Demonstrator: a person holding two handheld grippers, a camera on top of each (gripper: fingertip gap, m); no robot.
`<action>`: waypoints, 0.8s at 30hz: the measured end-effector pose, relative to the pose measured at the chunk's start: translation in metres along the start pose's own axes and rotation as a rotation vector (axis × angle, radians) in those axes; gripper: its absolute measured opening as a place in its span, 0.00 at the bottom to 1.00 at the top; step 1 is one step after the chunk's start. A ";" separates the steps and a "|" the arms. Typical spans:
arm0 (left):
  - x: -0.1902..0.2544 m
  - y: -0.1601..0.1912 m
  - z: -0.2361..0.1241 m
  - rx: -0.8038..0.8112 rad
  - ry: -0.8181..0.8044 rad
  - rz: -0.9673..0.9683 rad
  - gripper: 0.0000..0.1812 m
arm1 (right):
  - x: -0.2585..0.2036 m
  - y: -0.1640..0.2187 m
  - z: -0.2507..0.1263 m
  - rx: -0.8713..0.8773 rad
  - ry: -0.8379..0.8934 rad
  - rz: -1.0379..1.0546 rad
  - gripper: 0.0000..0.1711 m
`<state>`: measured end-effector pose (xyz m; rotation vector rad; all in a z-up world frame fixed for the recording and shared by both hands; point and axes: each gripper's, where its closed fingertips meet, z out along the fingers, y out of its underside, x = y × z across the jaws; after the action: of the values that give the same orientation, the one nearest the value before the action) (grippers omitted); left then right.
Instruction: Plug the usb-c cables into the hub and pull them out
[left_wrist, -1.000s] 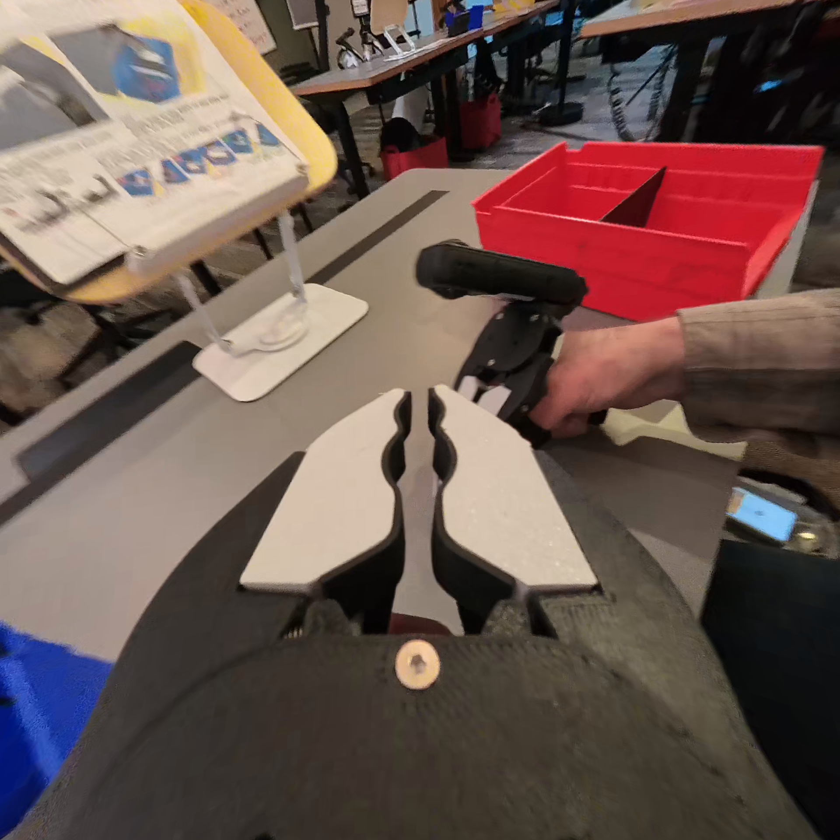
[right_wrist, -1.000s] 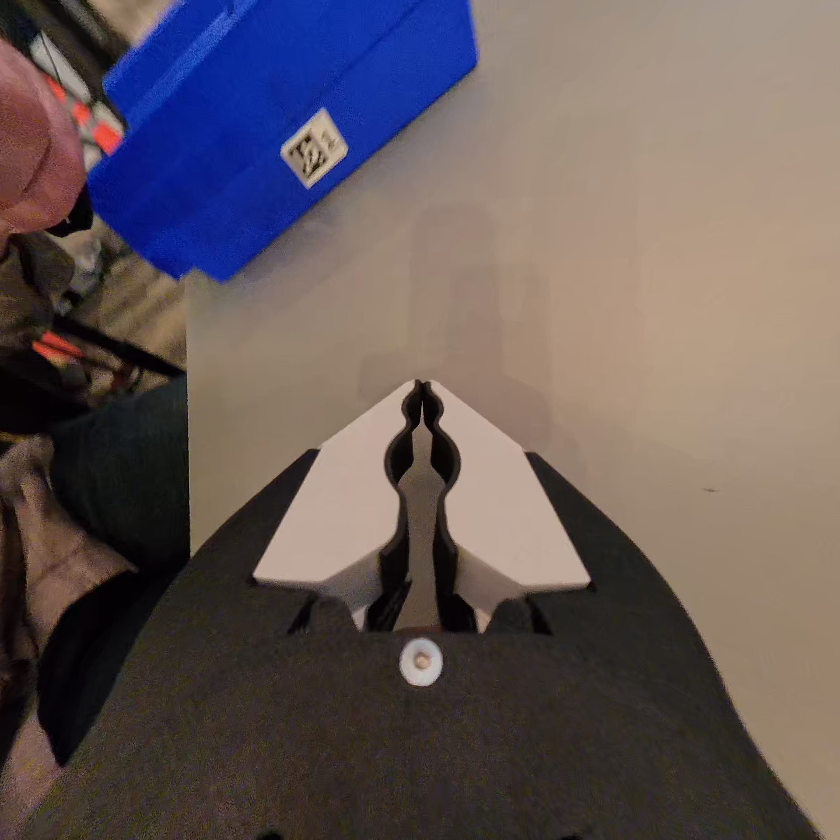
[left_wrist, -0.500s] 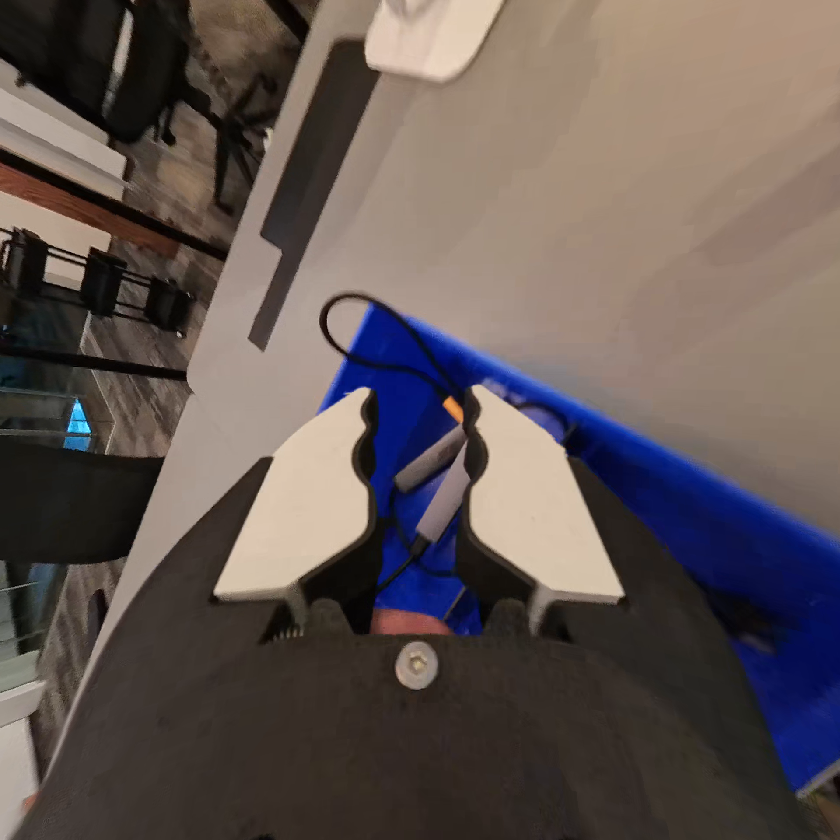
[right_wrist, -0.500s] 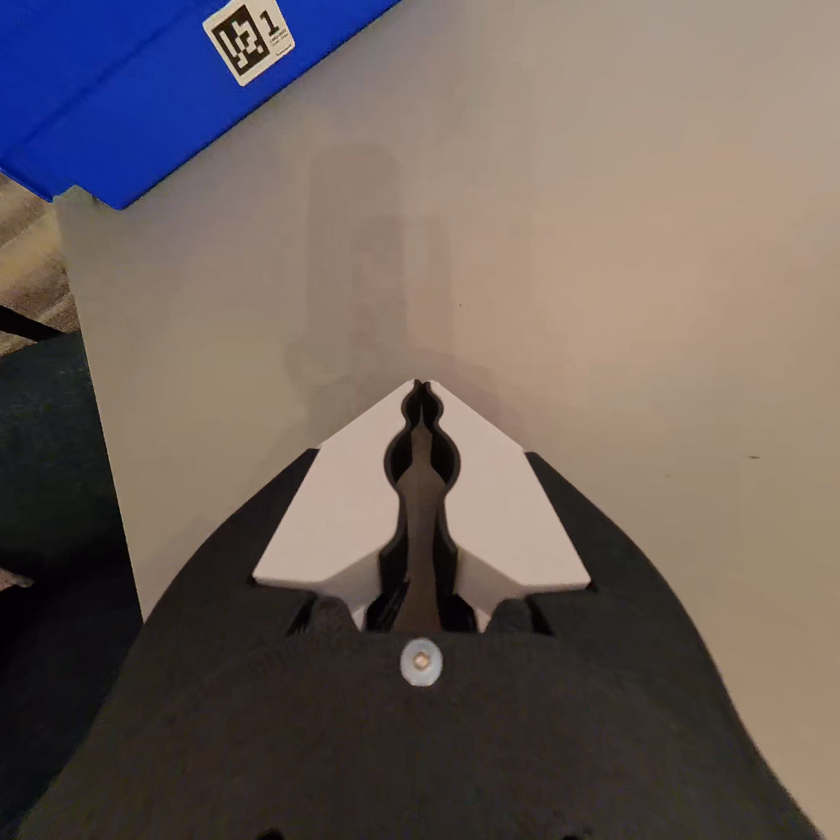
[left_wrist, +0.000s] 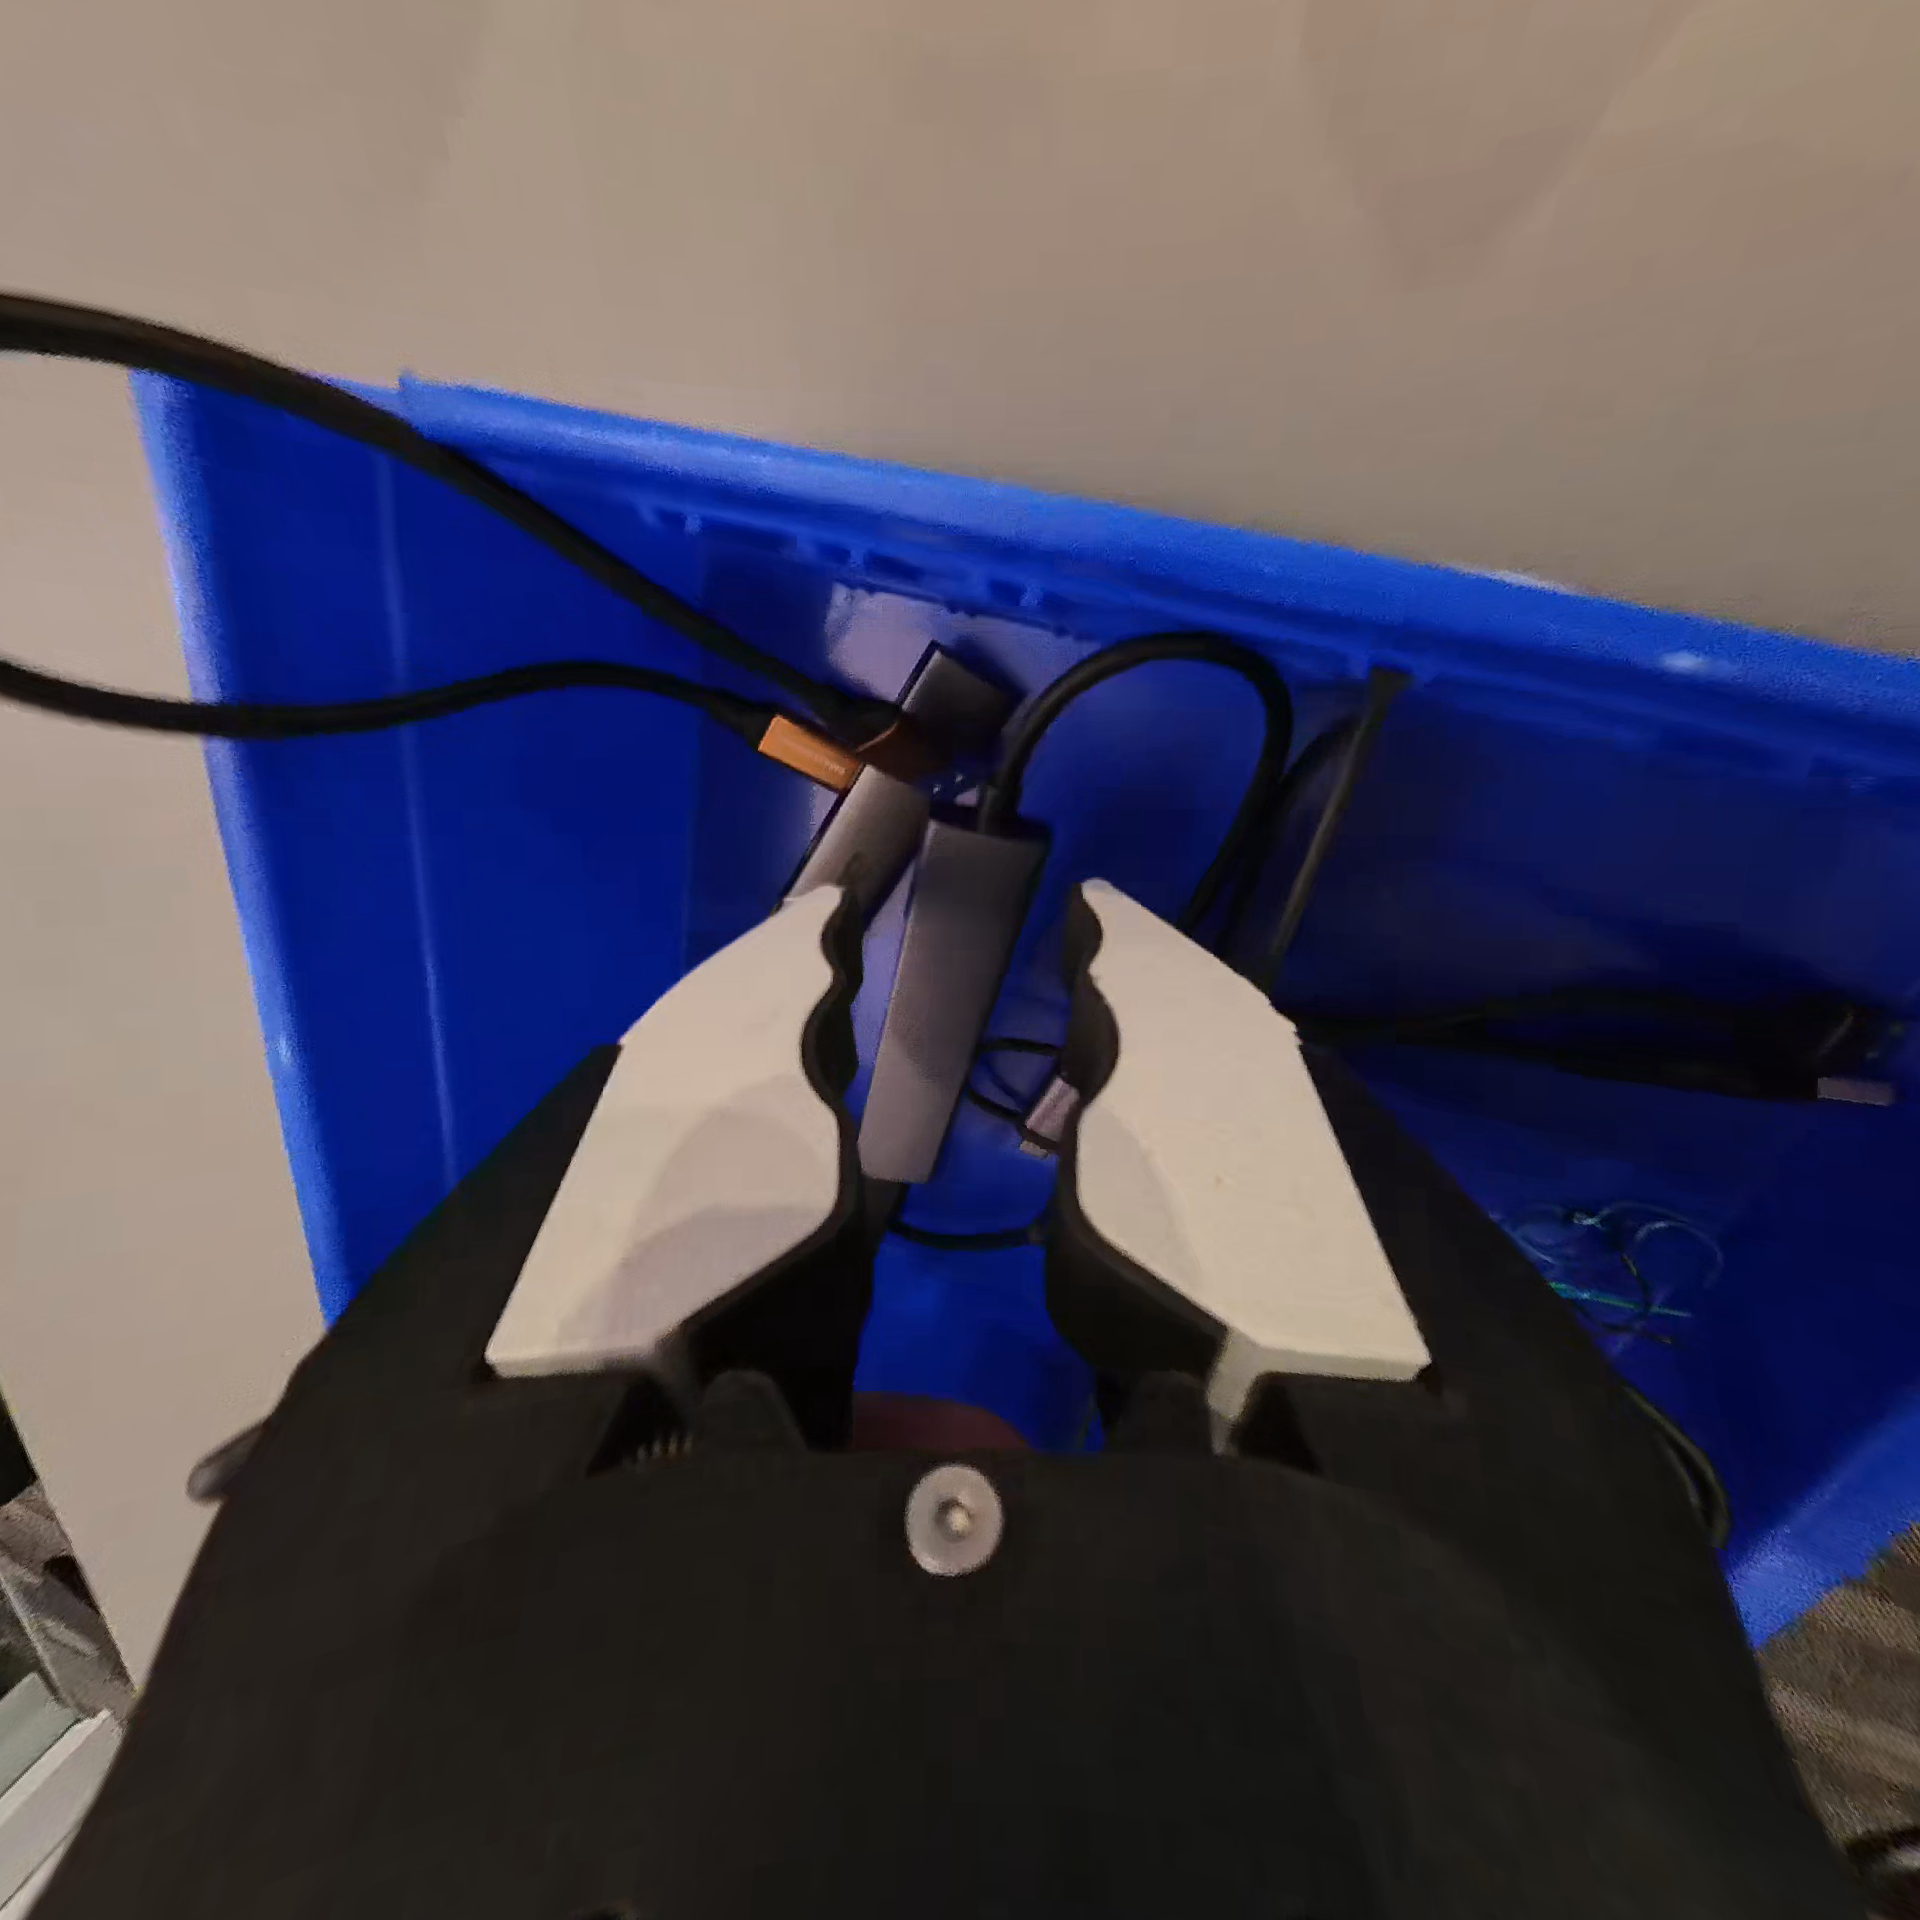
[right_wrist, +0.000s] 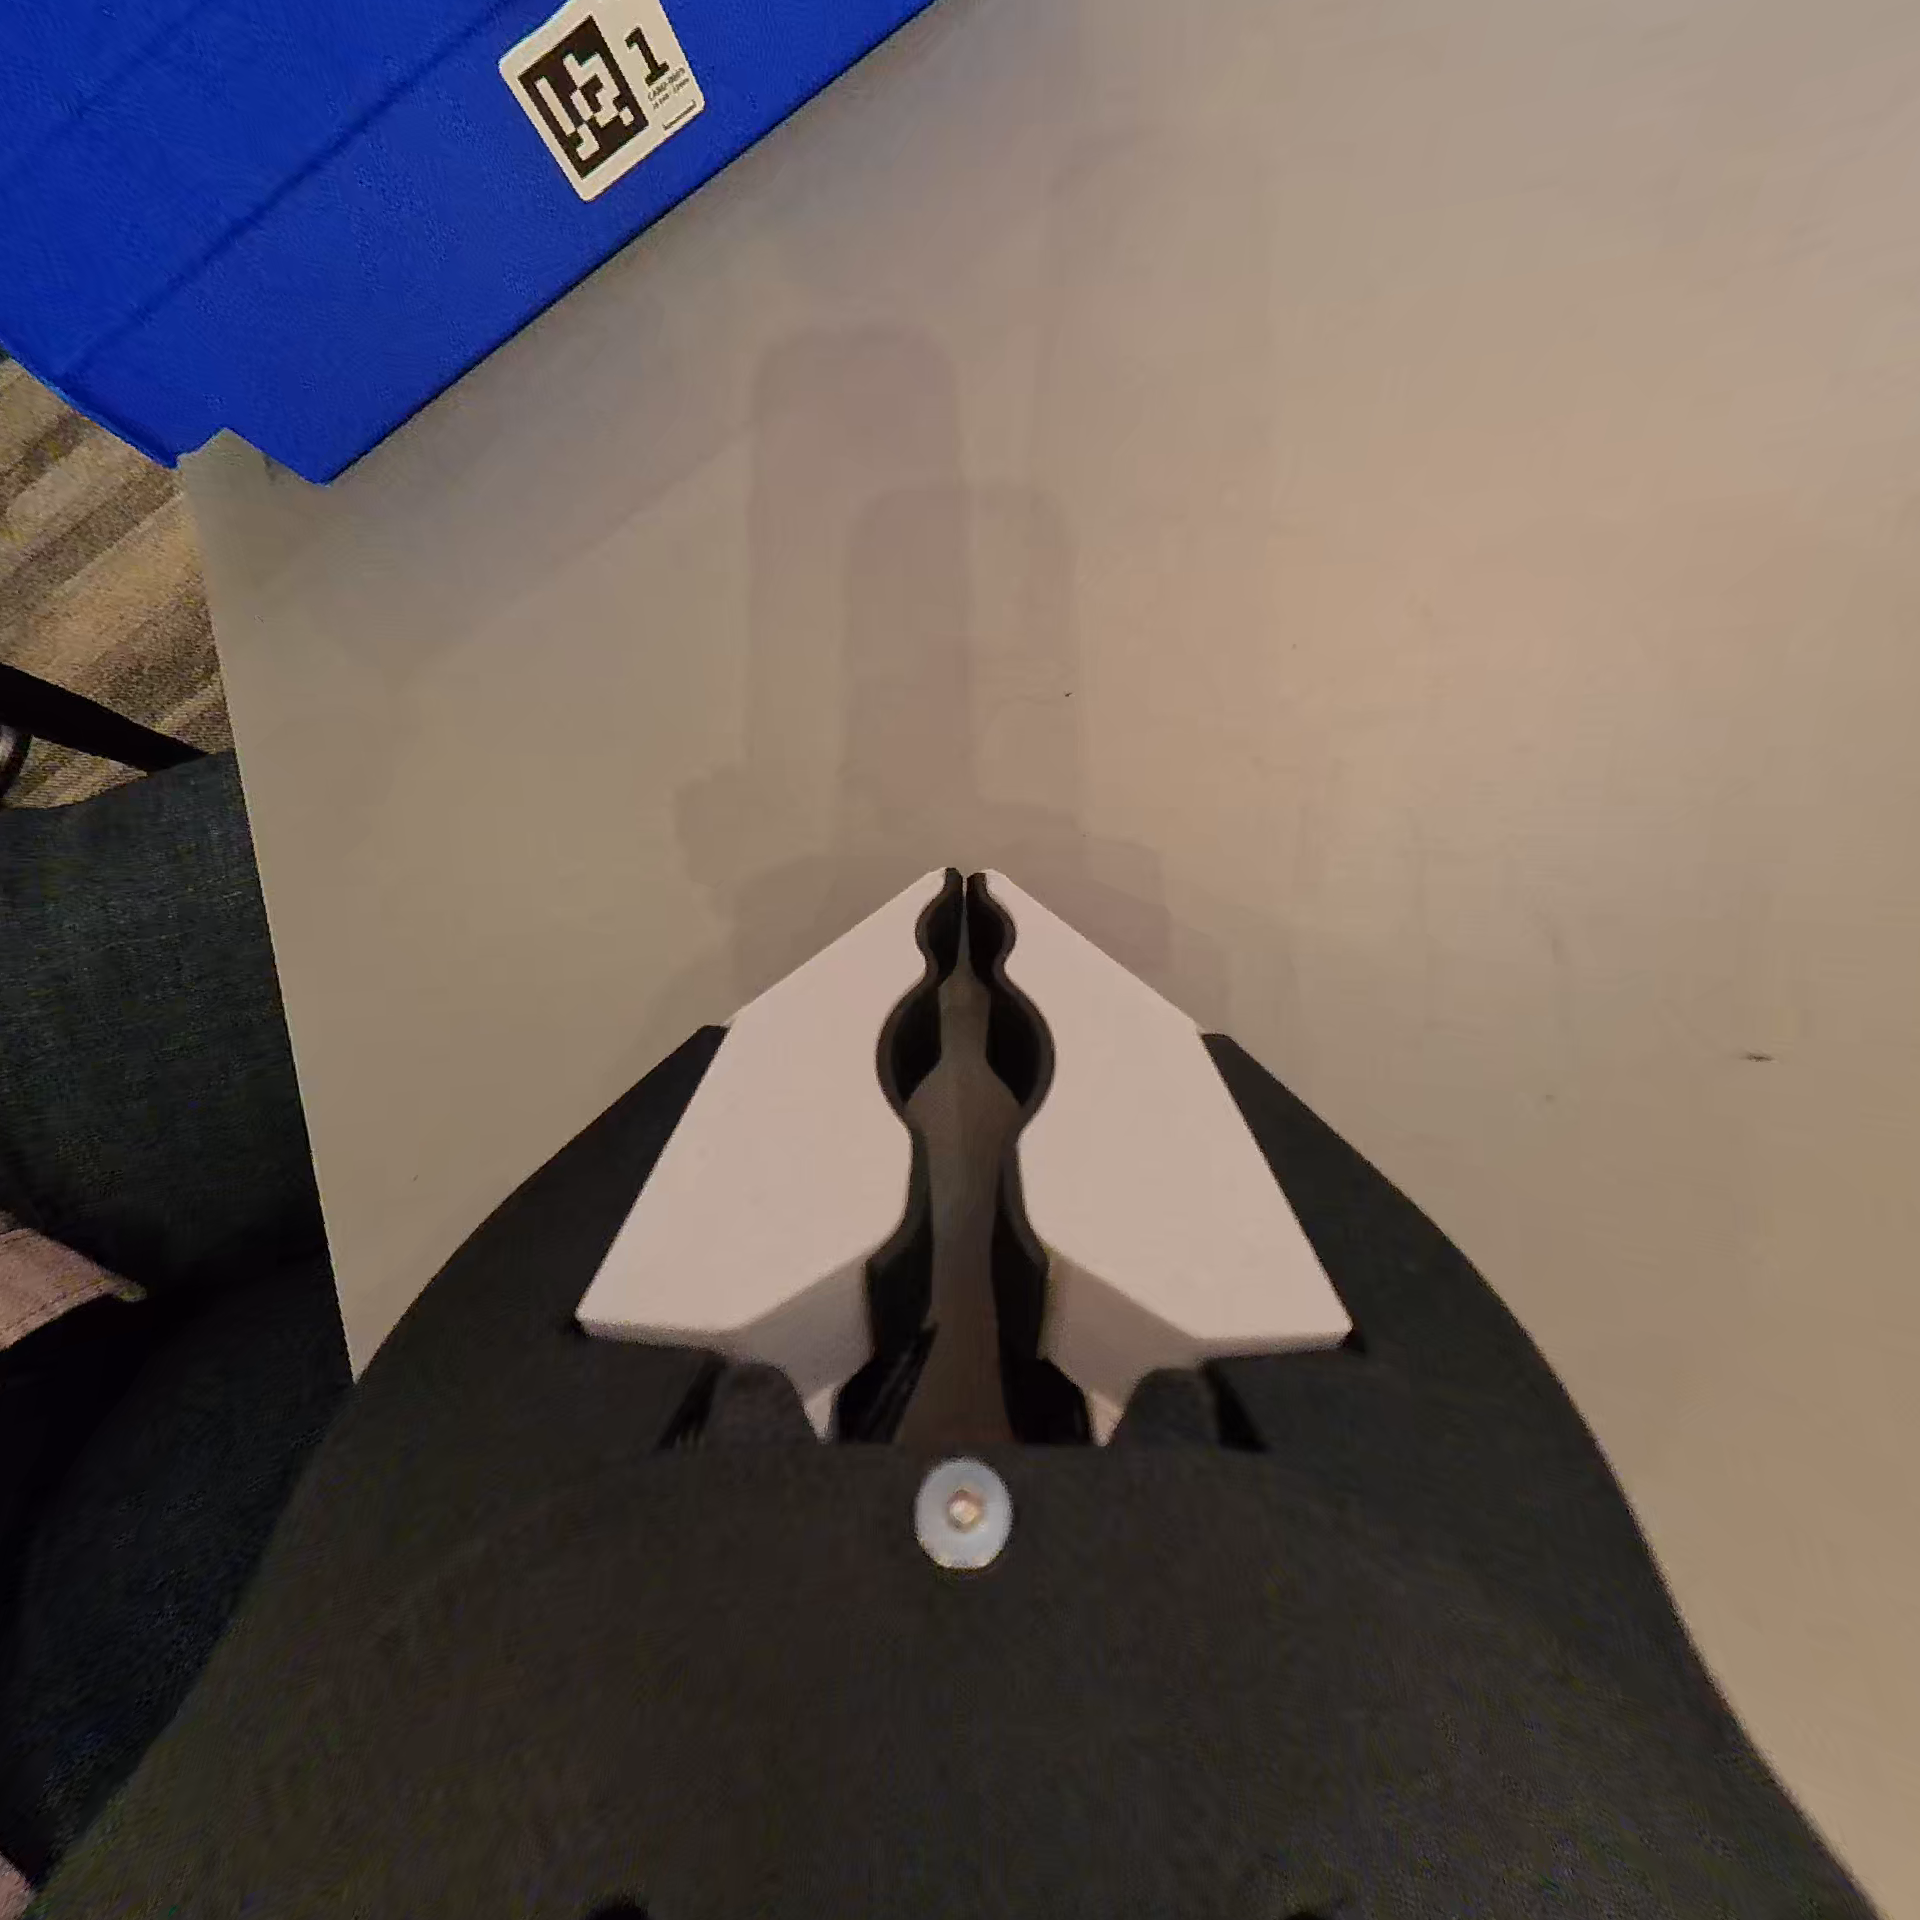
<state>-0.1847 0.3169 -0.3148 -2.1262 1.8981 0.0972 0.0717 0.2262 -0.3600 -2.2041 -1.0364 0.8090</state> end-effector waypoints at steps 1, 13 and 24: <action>0.000 0.000 0.004 -0.019 0.017 -0.002 0.21 | 0.000 0.000 0.000 0.000 -0.002 0.001 0.00; -0.007 0.014 0.012 -0.089 -0.006 0.003 0.15 | -0.001 0.000 0.000 -0.005 -0.023 0.003 0.00; -0.034 0.002 -0.052 0.094 -0.201 -0.008 0.14 | -0.001 0.000 0.000 -0.004 -0.022 0.001 0.00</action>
<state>-0.1984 0.3362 -0.2568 -1.9817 1.7441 0.2079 0.0709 0.2253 -0.3598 -2.2040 -1.0483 0.8345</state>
